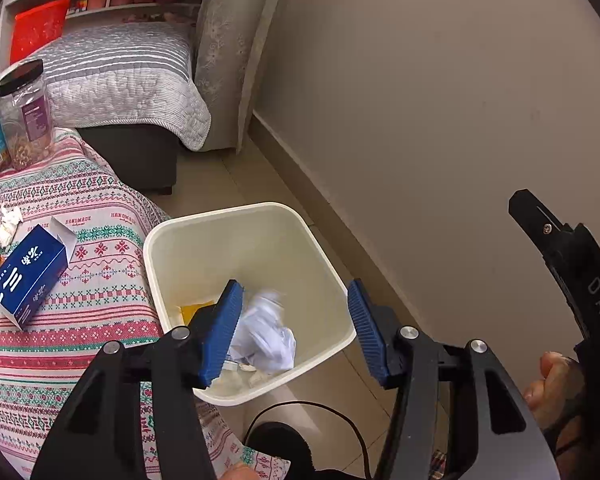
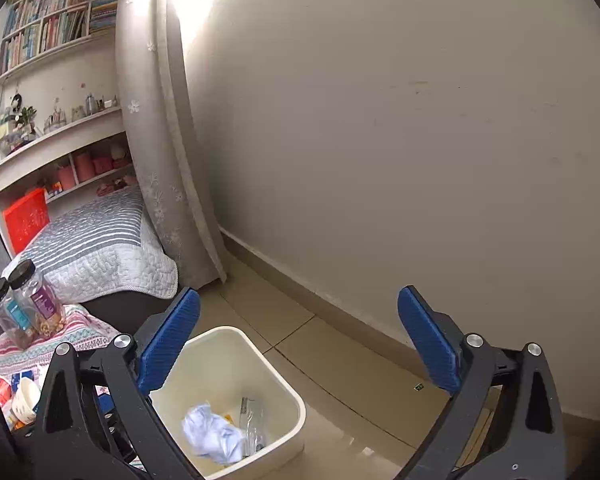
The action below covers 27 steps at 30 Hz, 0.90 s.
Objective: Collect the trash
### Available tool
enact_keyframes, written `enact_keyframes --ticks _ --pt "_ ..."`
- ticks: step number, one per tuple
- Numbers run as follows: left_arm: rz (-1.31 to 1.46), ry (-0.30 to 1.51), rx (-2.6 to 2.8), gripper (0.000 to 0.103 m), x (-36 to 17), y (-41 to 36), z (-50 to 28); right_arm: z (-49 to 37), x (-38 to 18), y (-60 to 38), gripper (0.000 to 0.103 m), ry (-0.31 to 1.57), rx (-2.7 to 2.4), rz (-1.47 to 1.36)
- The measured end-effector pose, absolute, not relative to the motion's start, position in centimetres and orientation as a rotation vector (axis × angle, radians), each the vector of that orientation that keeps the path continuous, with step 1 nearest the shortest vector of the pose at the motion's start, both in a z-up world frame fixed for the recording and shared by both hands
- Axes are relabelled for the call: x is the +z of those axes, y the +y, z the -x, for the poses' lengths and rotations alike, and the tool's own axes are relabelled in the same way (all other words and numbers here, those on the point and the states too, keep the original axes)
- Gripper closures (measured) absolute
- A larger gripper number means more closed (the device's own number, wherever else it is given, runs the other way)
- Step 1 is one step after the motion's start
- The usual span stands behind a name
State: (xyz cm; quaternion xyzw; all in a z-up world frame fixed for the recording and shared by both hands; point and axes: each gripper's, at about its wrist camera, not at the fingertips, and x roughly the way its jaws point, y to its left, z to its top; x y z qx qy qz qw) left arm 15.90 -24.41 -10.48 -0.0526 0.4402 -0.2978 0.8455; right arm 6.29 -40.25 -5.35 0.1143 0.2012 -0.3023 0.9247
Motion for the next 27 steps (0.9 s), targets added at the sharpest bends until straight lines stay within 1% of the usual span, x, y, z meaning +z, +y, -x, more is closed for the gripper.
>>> enact_keyframes --ticks 3,6,10,18,20,23,24,25,27 --pt "0.083 0.907 -0.609 0.048 -10.0 -23.7 -15.7 -6.5 -5.4 -39.7 0.007 0.420 -0.609 -0.228" --pt "0.042 0.859 -0.559 0.043 -9.1 -22.6 -15.1 -7.1 -5.6 -38.7 0.007 0.436 -0.593 -0.200" --pt "-0.009 0.815 -0.488 0.042 -8.1 -20.9 -14.7 -7.7 -5.5 -37.2 0.007 0.445 -0.563 -0.175" --pt "-0.068 0.774 -0.349 0.040 -7.7 -16.9 -15.0 -9.1 -5.4 -34.0 0.007 0.460 -0.505 -0.129" --pt "-0.084 0.759 -0.298 0.035 -7.6 -15.8 -15.1 -9.5 -5.4 -32.7 0.007 0.464 -0.486 -0.106" --pt "-0.112 0.733 -0.220 0.034 -7.5 -14.0 -15.4 -10.3 -5.6 -30.9 0.007 0.478 -0.449 -0.076" --pt "-0.119 0.727 -0.194 0.032 -7.6 -13.4 -15.5 -10.6 -5.8 -30.2 0.007 0.485 -0.433 -0.068" --pt "-0.124 0.725 -0.169 0.029 -7.7 -12.8 -15.6 -10.9 -5.9 -29.5 0.007 0.493 -0.415 -0.062" --pt "-0.127 0.723 -0.132 0.028 -7.8 -11.6 -15.9 -11.5 -6.2 -28.2 0.007 0.513 -0.378 -0.054"
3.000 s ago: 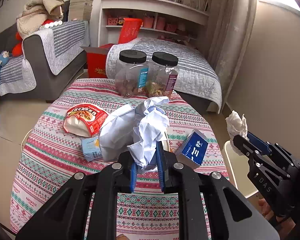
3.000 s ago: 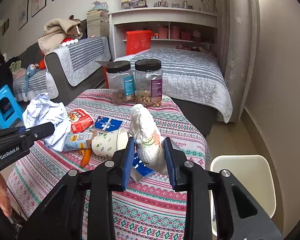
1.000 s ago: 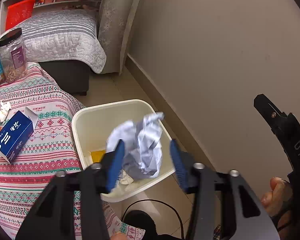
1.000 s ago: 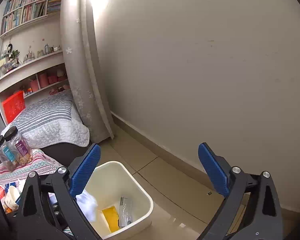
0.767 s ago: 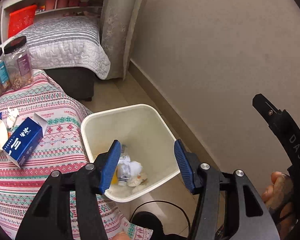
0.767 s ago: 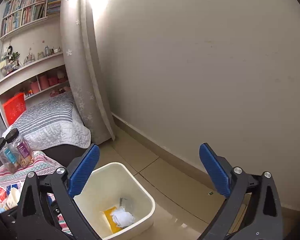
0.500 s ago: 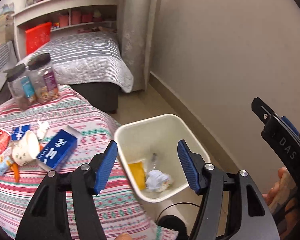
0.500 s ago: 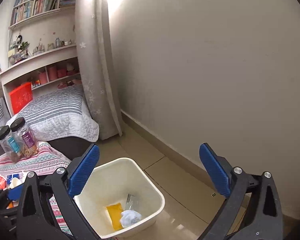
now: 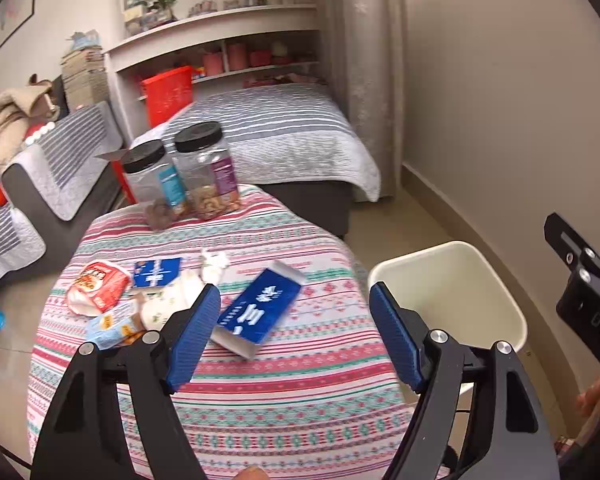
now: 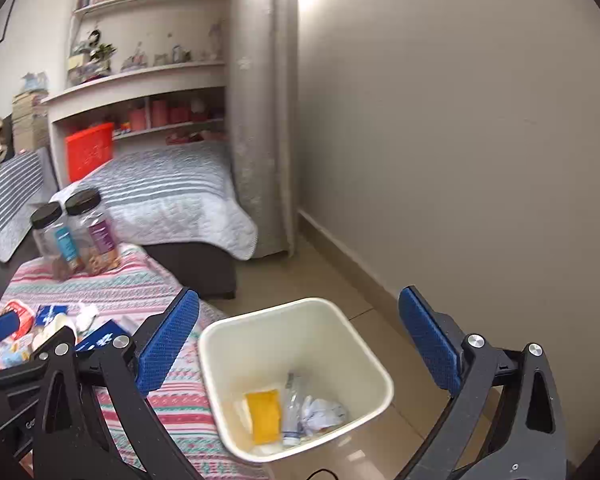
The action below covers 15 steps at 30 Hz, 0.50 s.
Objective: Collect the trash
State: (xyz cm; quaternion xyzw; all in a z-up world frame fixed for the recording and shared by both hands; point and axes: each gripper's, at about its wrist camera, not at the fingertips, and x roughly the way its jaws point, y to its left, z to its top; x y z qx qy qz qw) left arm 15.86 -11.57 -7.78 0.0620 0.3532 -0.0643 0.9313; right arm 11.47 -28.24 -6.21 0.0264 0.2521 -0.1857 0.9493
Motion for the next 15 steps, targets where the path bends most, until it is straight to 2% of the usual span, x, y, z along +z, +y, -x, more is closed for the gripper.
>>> enact_keyframes --ticks 15 --pt "-0.112 0.852 0.072 0.024 -10.8 -0.7 -18.3 -15.2 -8.9 -20.9 0.007 0.680 -0.209 -0.051"
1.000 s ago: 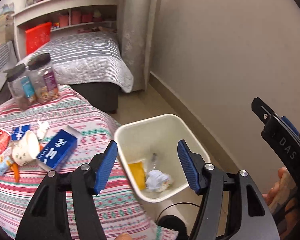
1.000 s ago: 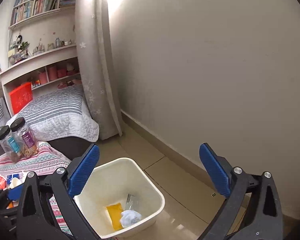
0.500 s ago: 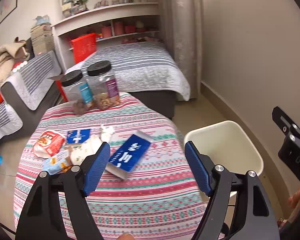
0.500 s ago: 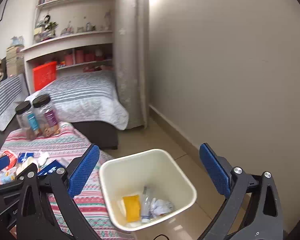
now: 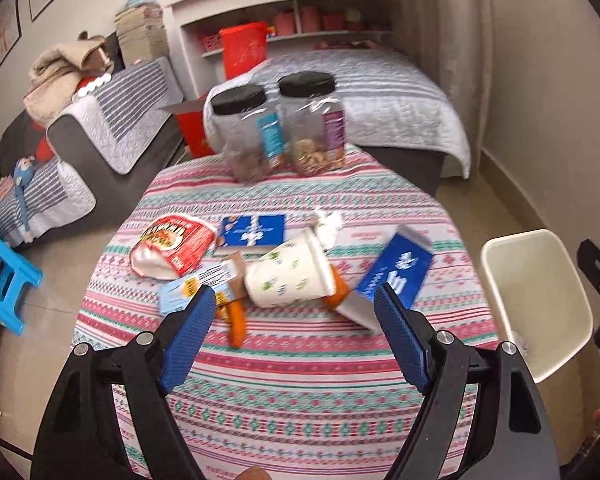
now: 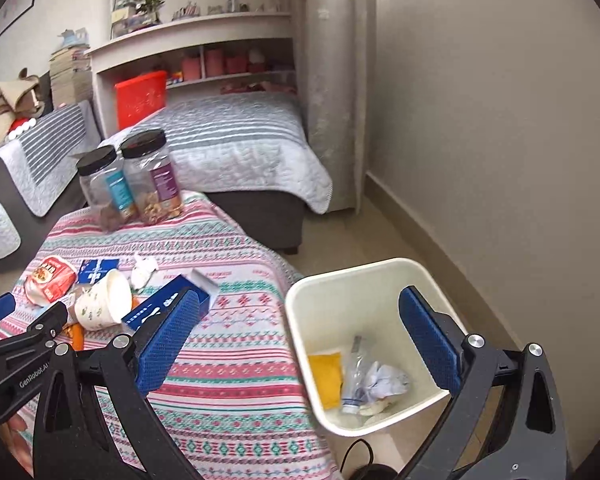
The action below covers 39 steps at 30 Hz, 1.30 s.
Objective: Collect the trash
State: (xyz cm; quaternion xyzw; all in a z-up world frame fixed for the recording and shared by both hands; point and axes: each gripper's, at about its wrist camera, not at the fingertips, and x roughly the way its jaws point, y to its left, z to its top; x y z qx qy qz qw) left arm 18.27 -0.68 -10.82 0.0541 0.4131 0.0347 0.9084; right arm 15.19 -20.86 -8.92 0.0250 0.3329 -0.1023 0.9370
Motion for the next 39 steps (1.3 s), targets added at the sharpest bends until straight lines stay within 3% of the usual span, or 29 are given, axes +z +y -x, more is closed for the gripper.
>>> enact_keyframes --ticks 8,16,22,29,36,37,38,39 --pt "-0.111 1.021 0.056 0.024 -14.5 4.2 -21.2 -16.7 -10.4 -19.1 0.007 0.760 -0.181 -0.089" --pt "-0.122 1.079 -0.024 0.024 -16.4 3.2 -24.4 -17.5 -10.9 -19.2 0.007 0.793 -0.170 -0.115" --pt "0.074 1.136 0.015 0.024 -17.2 2.7 -26.6 -17.9 -11.3 -19.9 0.007 0.816 -0.170 -0.147" --pt "0.140 1.148 0.168 0.015 -18.3 2.4 -28.4 -18.0 -11.5 -20.3 0.007 0.826 -0.169 -0.145" --pt "0.188 1.198 0.160 0.013 -20.1 3.0 -29.4 -18.5 -11.9 -20.3 0.007 0.841 -0.164 -0.132" --pt "0.181 1.186 0.145 0.021 -19.9 2.9 -29.2 -18.5 -11.9 -20.2 0.007 0.842 -0.162 -0.130" --pt "0.159 1.173 0.134 0.039 -19.6 2.7 -29.0 -18.6 -11.9 -20.1 0.007 0.844 -0.159 -0.128" --pt "0.143 1.169 0.125 0.046 -19.3 2.5 -28.8 -18.7 -12.0 -19.9 0.007 0.846 -0.156 -0.128"
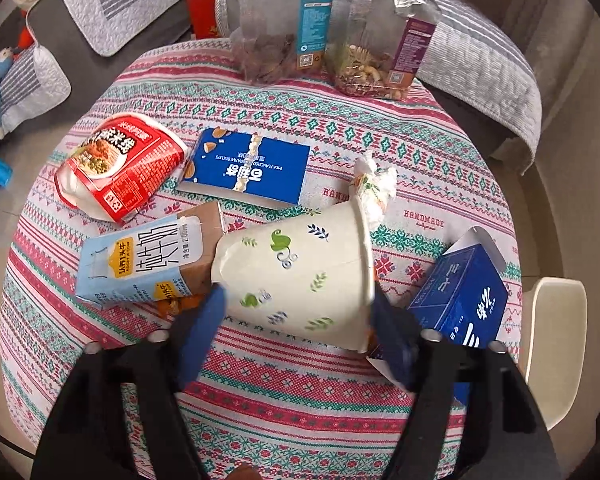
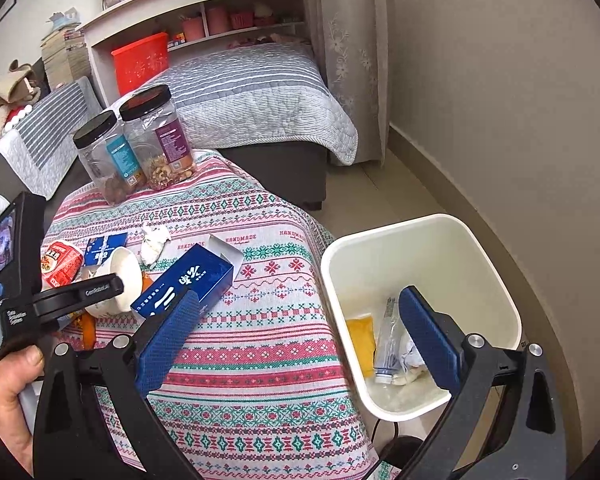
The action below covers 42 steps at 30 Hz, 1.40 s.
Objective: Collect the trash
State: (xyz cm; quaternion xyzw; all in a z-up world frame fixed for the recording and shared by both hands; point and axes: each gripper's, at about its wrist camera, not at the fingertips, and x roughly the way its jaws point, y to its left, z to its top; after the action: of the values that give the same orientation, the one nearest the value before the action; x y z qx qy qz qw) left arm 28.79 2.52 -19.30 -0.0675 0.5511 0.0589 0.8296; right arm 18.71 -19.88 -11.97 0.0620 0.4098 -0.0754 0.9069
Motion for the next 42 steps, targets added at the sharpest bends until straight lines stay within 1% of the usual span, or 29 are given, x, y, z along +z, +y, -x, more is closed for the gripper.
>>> enact_keyframes --ticks 2,3,4,5,8,12,13,14,15,16,19,21,22,24,25,26,28,32,36,42 --pt "0.127 1.157 0.106 0.065 -18.5 2.6 -28.0 -18.9 -12.2 -19.6 0.007 0.858 -0.147 -0.138" --pt "0.113 1.147 0.103 0.070 -18.1 2.6 -27.6 -19.1 -12.3 -19.6 0.007 0.867 -0.142 -0.148" --pt "0.099 1.138 0.097 0.079 -17.7 2.7 -27.1 -19.3 -12.6 -19.5 0.007 0.879 -0.138 -0.164" --pt "0.101 1.136 0.085 0.082 -17.4 2.9 -26.7 -19.5 -12.8 -19.5 0.007 0.890 -0.136 -0.179" --pt "0.149 1.137 0.042 0.083 -16.5 4.2 -25.4 -20.1 -13.9 -19.6 0.007 0.940 -0.130 -0.251" --pt "0.130 1.138 0.018 0.083 -15.5 6.1 -24.3 -20.2 -14.4 -19.5 0.007 0.973 -0.109 -0.345" --pt "0.123 1.148 0.007 0.081 -15.5 6.4 -24.3 -20.1 -14.3 -19.4 0.007 0.970 -0.108 -0.342" --pt "0.099 1.161 -0.005 0.073 -15.6 6.5 -24.3 -20.1 -14.2 -19.2 0.007 0.964 -0.110 -0.330" --pt "0.065 1.176 -0.018 0.068 -15.7 6.5 -24.4 -20.0 -14.1 -19.0 0.007 0.956 -0.114 -0.311" --pt "0.032 1.188 -0.028 0.060 -15.7 6.4 -24.5 -20.0 -14.0 -19.0 0.007 0.953 -0.116 -0.301" --pt "-0.009 1.209 -0.036 0.060 -15.9 6.3 -24.0 -20.2 -13.9 -19.2 0.007 0.953 -0.111 -0.313" --pt "-0.019 1.220 -0.045 0.057 -16.0 6.1 -23.6 -20.2 -13.9 -19.2 0.007 0.955 -0.108 -0.317" --pt "-0.030 1.219 -0.042 0.053 -16.2 6.0 -23.5 -20.2 -13.9 -19.1 0.007 0.955 -0.106 -0.316" --pt "-0.059 1.223 -0.034 0.053 -16.6 5.6 -23.4 -20.2 -13.9 -18.9 0.007 0.958 -0.099 -0.308" --pt "-0.067 1.227 -0.028 0.049 -16.8 5.5 -23.4 -20.2 -13.9 -18.9 0.007 0.958 -0.096 -0.303" --pt "-0.063 1.230 -0.024 0.039 -16.8 5.5 -23.5 -20.1 -13.9 -18.9 0.007 0.957 -0.096 -0.300" --pt "-0.028 1.231 -0.029 0.029 -16.6 5.8 -23.5 -20.1 -13.9 -19.0 0.007 0.956 -0.097 -0.300" --pt "0.093 1.264 -0.087 0.023 -15.9 6.1 -23.3 -20.1 -13.9 -19.3 0.007 0.960 -0.095 -0.313" --pt "0.099 1.274 -0.076 0.022 -16.1 5.7 -23.4 -20.1 -13.9 -19.0 0.007 0.959 -0.089 -0.296" --pt "0.139 1.337 0.016 0.022 -18.9 6.5 -25.2 -20.0 -13.7 -18.7 0.007 0.948 -0.099 -0.249"
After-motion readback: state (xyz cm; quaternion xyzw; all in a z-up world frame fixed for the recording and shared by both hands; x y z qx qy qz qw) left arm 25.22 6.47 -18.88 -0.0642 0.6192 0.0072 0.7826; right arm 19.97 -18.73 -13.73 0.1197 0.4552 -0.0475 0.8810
